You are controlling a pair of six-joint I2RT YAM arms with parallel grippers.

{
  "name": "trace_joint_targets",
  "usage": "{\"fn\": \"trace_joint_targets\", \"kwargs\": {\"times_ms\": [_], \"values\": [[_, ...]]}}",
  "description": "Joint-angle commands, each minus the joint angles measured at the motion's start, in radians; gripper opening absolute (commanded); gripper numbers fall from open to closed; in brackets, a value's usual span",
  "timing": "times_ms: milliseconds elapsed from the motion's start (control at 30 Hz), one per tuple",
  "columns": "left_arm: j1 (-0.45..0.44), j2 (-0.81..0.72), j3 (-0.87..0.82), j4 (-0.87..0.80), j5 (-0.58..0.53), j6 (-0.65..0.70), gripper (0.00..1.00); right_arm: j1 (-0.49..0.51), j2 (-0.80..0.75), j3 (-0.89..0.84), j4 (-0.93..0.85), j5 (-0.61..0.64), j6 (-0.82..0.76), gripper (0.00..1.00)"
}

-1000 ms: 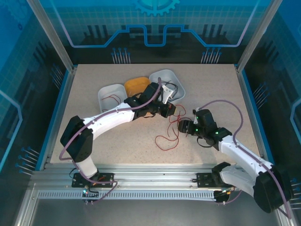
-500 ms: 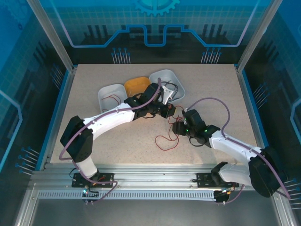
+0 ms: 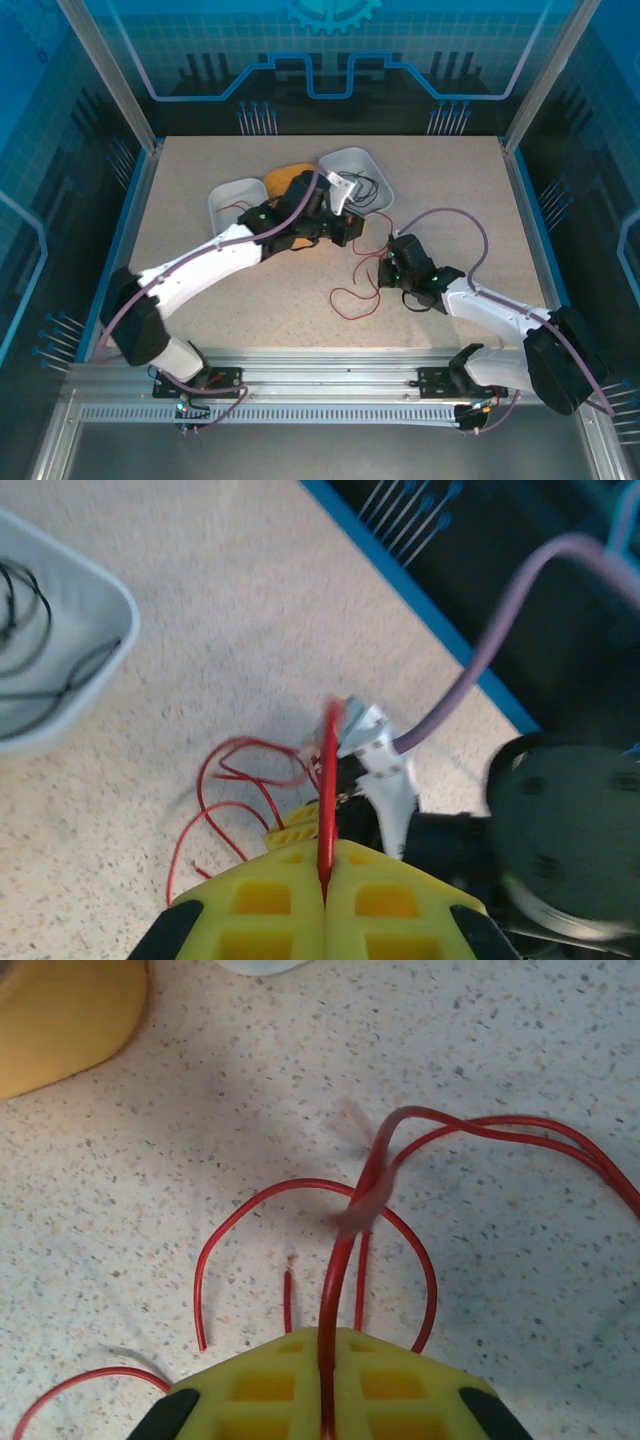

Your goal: Untangle the cables

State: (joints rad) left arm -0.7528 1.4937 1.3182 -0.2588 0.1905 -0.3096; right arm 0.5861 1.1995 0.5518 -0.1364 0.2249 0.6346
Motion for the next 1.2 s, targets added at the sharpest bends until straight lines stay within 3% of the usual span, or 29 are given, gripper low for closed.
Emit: {"fn": "trace_joint_targets", "kwargs": {"times_ms": [0,400,733,867,1167], "values": [[-0.008,-0.11,-0.023,-0.03,-0.095,0.002,0.0,-0.027,-0.024,-0.034,0.008,0.01,0.023,0.05],[0.022,-0.4,-0.135,-0.09,-0.399,0.076,0.0,-0.052,-0.08,-0.052,-0.015,0.008,0.034,0.01],[0.269,-0.484,-0.242,-0.072,-0.485,0.103,0.0,-0.057,-0.137,-0.056,-0.05,0.01,0.024,0.0],[0.327,-0.473,-0.297,0.024,-0.525,0.199,0.0,-0.061,-0.146,-0.053,-0.057,0.011,0.024,0.0],[0.441,-0.381,-0.387,0.2,-0.486,0.309,0.0,-0.063,-0.147,-0.035,-0.075,0.005,0.018,0.0]]}}
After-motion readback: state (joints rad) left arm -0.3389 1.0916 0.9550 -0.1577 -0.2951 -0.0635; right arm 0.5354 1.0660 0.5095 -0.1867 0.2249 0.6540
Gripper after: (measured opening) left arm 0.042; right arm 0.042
